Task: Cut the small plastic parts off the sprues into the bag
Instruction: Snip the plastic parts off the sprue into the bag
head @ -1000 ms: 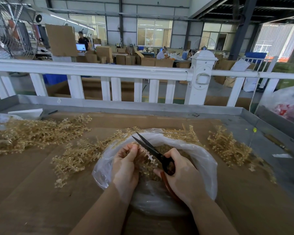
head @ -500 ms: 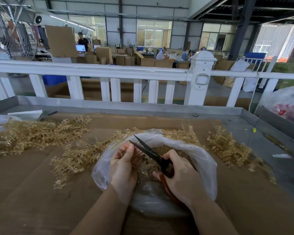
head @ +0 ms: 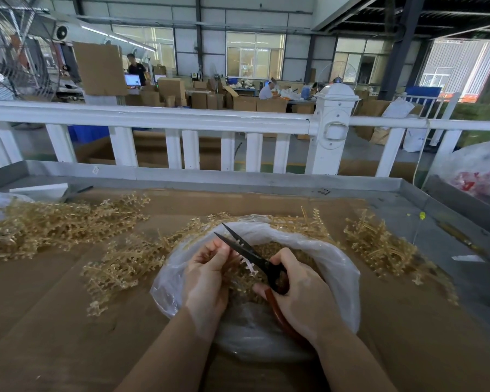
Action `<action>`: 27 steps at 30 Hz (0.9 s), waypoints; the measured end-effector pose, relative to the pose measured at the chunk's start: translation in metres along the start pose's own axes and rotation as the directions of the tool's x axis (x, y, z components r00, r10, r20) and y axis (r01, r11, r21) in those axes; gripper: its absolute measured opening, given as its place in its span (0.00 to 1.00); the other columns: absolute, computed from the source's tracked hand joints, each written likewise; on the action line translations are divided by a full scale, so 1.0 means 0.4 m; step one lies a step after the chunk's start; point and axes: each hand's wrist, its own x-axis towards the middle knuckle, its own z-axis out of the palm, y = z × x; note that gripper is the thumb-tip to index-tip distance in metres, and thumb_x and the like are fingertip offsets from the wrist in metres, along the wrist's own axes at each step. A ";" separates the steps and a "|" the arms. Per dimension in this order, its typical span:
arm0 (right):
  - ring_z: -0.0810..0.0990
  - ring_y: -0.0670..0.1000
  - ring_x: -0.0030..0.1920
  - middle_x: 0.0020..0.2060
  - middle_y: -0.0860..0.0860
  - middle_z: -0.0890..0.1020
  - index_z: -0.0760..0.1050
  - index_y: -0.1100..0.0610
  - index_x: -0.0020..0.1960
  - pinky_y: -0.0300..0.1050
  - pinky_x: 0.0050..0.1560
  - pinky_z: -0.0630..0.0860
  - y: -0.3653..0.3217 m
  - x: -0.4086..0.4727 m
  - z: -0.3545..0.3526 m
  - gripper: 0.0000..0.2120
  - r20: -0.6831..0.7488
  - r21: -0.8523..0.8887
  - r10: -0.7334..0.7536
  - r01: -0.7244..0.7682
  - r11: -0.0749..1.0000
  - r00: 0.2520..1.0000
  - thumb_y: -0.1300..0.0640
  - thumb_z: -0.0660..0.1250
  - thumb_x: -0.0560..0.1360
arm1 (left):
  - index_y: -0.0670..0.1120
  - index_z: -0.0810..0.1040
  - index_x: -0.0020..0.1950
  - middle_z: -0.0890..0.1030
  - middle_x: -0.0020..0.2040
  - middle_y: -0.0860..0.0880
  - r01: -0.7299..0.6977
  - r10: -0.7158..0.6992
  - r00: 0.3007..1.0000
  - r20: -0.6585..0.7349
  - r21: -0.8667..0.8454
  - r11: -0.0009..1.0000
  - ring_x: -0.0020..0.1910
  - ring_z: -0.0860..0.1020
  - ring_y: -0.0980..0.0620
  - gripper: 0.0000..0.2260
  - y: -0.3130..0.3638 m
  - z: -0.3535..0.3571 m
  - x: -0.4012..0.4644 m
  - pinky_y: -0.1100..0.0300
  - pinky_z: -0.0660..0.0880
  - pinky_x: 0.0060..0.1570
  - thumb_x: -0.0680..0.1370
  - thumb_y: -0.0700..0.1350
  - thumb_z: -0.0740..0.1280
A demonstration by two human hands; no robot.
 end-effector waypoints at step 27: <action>0.72 0.36 0.43 0.41 0.36 0.75 0.63 0.41 0.46 0.26 0.37 0.66 0.002 0.002 -0.014 0.16 0.072 -0.012 -0.005 0.006 1.000 0.997 0.39 0.68 0.69 | 0.41 0.78 0.33 0.80 0.30 0.46 0.103 -0.103 0.992 0.069 -0.006 0.995 0.28 0.80 0.53 0.14 0.009 0.000 -0.001 0.61 0.80 0.32 0.77 0.32 0.60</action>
